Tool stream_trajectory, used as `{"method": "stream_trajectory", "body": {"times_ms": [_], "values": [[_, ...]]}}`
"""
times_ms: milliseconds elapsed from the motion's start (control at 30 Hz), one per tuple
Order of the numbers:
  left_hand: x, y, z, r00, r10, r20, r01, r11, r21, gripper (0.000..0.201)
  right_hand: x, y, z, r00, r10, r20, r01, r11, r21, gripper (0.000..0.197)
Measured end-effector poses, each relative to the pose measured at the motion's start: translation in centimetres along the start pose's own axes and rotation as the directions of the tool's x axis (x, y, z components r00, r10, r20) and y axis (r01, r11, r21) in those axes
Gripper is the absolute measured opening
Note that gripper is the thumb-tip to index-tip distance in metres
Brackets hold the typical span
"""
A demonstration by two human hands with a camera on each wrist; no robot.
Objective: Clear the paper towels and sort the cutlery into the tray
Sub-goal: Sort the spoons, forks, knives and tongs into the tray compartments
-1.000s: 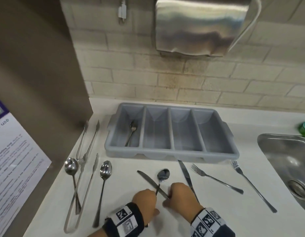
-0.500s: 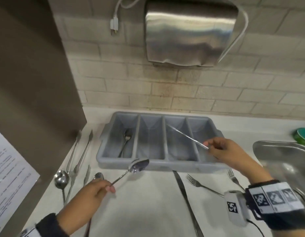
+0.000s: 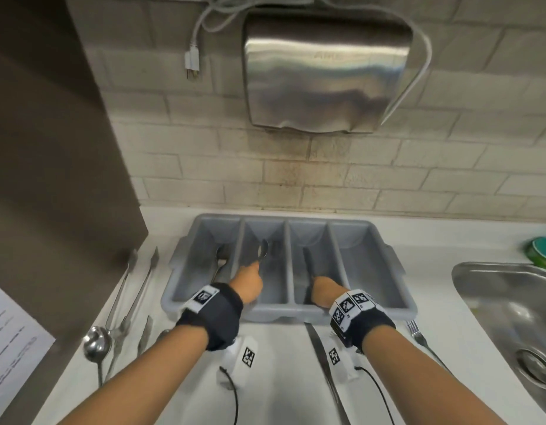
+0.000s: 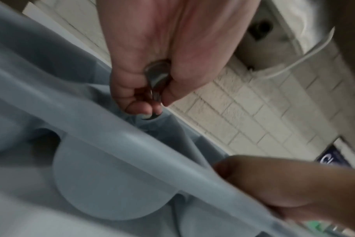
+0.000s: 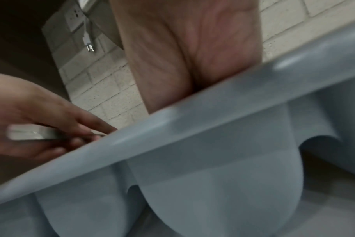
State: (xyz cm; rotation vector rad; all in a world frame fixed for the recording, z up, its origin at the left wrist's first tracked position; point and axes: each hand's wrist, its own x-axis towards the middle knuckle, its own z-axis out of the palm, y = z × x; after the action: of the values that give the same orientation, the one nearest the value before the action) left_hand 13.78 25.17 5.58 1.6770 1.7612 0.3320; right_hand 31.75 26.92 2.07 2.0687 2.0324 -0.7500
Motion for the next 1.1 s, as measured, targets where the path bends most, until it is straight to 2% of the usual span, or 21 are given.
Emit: {"method": "stream_trajectory", "body": {"times_ms": [67, 133, 200, 233, 267, 300, 367, 467, 533, 600, 633, 700, 767, 867, 933, 1000, 1100], "values": [[1.2, 0.7, 0.9, 0.998, -0.042, 0.043, 0.039, 0.997, 0.069, 0.042, -1.3, 0.0, -0.8, 0.998, -0.038, -0.048, 0.040, 0.998, 0.042, 0.031], [2.0, 0.8, 1.6, 0.995, -0.075, 0.067, 0.065, 0.987, 0.145, 0.040, -3.3, 0.3, -1.4, 0.979, -0.123, -0.161, 0.147, 0.978, 0.149, 0.029], [2.6, 0.4, 2.2, 0.992, -0.082, 0.095, 0.062, 0.979, 0.195, 0.037, -6.1, 1.0, -1.2, 0.930, -0.145, -0.339, 0.256, 0.915, 0.311, 0.022], [2.7, 0.3, 2.4, 0.991, -0.073, 0.113, 0.049, 0.979, 0.200, 0.036, -7.3, 1.6, -0.7, 0.898, -0.146, -0.416, 0.297, 0.898, 0.326, 0.017], [2.7, 0.1, 2.5, 0.989, -0.067, 0.130, 0.041, 0.980, 0.193, 0.036, -8.5, 2.1, -0.1, 0.888, -0.141, -0.437, 0.295, 0.905, 0.307, 0.011], [2.5, 0.0, 2.5, 0.988, -0.061, 0.144, 0.035, 0.984, 0.176, 0.035, -9.7, 2.6, 0.6, 0.908, -0.133, -0.397, 0.256, 0.927, 0.275, 0.010], [1.7, -0.2, 2.2, 0.991, -0.015, 0.133, -0.001, 0.993, 0.121, 0.033, -11.7, 3.7, 2.5, 0.976, -0.073, -0.207, 0.101, 0.986, 0.131, 0.025], [-1.2, -0.9, 1.4, 0.989, 0.146, -0.010, -0.146, 0.989, 0.026, 0.039, -13.2, 4.7, 5.5, 1.000, 0.026, 0.008, -0.026, 0.997, -0.076, 0.040], [-4.4, -2.0, 1.1, 0.959, 0.253, -0.129, -0.256, 0.967, -0.012, 0.041, -13.5, 4.8, 7.4, 0.997, 0.064, 0.048, -0.059, 0.994, -0.091, 0.039], [-7.4, -3.9, 1.0, 0.928, 0.310, -0.206, -0.321, 0.947, -0.021, 0.038, -13.4, 4.7, 8.9, 0.999, 0.052, -0.016, -0.053, 0.997, -0.052, 0.019], [-8.7, -5.2, 1.1, 0.926, 0.302, -0.226, -0.309, 0.951, 0.002, 0.035, -13.4, 4.5, 9.4, 0.998, 0.037, -0.050, -0.039, 0.999, -0.031, 0.011], [-10.7, -8.2, 1.2, 0.943, 0.214, -0.255, -0.201, 0.977, 0.076, 0.026, -13.7, 3.9, 9.9, 0.997, 0.017, -0.070, -0.019, 1.000, -0.020, 0.008], [-12.3, -11.4, 1.2, 0.957, 0.074, -0.279, -0.036, 0.989, 0.141, 0.017, -14.1, 3.1, 10.2, 0.998, 0.009, -0.058, -0.010, 1.000, -0.017, 0.012], [-14.0, -15.4, 1.4, 0.958, -0.171, -0.232, 0.211, 0.964, 0.160, 0.027, -14.8, 1.5, 10.3, 0.997, -0.053, -0.056, 0.054, 0.998, 0.022, 0.016], [-14.9, -17.0, 1.7, 0.938, -0.307, -0.162, 0.336, 0.919, 0.206, 0.034, -15.5, 0.5, 9.4, 0.987, -0.126, -0.095, 0.140, 0.977, 0.162, 0.027], [-15.2, -18.1, 2.3, 0.928, -0.351, -0.125, 0.372, 0.896, 0.244, 0.035, -15.7, -0.4, 7.3, 0.961, -0.181, -0.208, 0.237, 0.929, 0.284, 0.028], [-15.0, -18.8, 2.7, 0.916, -0.379, -0.132, 0.400, 0.877, 0.265, 0.026, -14.2, -1.5, 3.3, 0.885, -0.143, -0.443, 0.326, 0.869, 0.373, 0.009]]}}
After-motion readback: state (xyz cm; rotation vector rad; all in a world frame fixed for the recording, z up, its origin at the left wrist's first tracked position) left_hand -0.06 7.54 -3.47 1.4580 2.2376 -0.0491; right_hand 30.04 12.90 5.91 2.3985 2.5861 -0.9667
